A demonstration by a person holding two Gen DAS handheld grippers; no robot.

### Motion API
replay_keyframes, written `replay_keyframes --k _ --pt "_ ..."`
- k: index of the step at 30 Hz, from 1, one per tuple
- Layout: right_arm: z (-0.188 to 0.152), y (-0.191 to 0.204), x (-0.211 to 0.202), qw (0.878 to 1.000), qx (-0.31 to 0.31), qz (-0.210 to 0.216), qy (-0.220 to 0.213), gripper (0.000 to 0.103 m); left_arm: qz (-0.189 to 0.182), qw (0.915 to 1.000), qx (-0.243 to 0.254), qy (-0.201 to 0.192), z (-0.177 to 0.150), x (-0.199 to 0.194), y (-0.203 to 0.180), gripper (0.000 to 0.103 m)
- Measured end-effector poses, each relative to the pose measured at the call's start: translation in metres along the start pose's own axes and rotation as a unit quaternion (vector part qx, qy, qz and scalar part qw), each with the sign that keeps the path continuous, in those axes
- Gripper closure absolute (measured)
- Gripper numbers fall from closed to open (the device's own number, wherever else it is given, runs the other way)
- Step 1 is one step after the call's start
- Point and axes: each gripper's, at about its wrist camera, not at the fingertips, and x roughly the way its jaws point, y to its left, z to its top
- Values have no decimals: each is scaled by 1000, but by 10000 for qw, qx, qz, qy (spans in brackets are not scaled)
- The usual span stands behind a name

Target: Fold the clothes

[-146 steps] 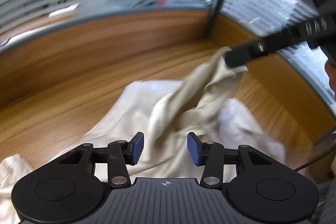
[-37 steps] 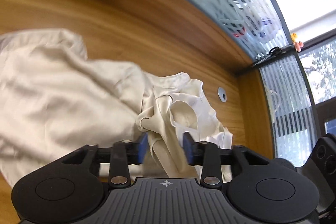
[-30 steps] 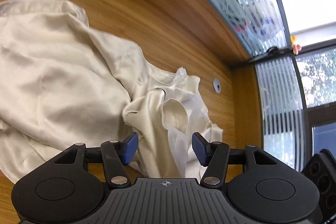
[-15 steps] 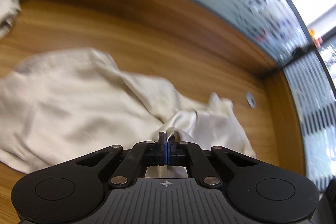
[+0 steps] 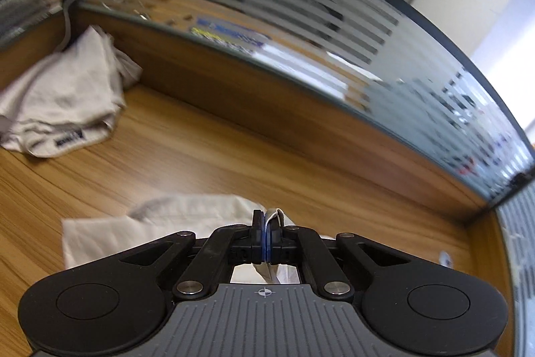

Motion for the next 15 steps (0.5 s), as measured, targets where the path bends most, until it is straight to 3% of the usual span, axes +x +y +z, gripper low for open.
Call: replay_keyframes --k 5,10,11,14,15 --pt "5 20 10 9998 -182 90 36 35 553 9983 160 -70 8 7 30 100" --pt "13 32 12 9992 -330 188 92 35 469 9985 212 209 -5 11 55 93" --pt "15 33 12 9991 -358 197 105 35 433 9985 232 256 -8 11 59 89" --pt "18 37 10 9988 -419 179 152 35 292 9979 464 335 -22 6 62 61" --pt "19 39 10 9988 -428 159 169 34 287 9975 543 348 -26 5 64 57"
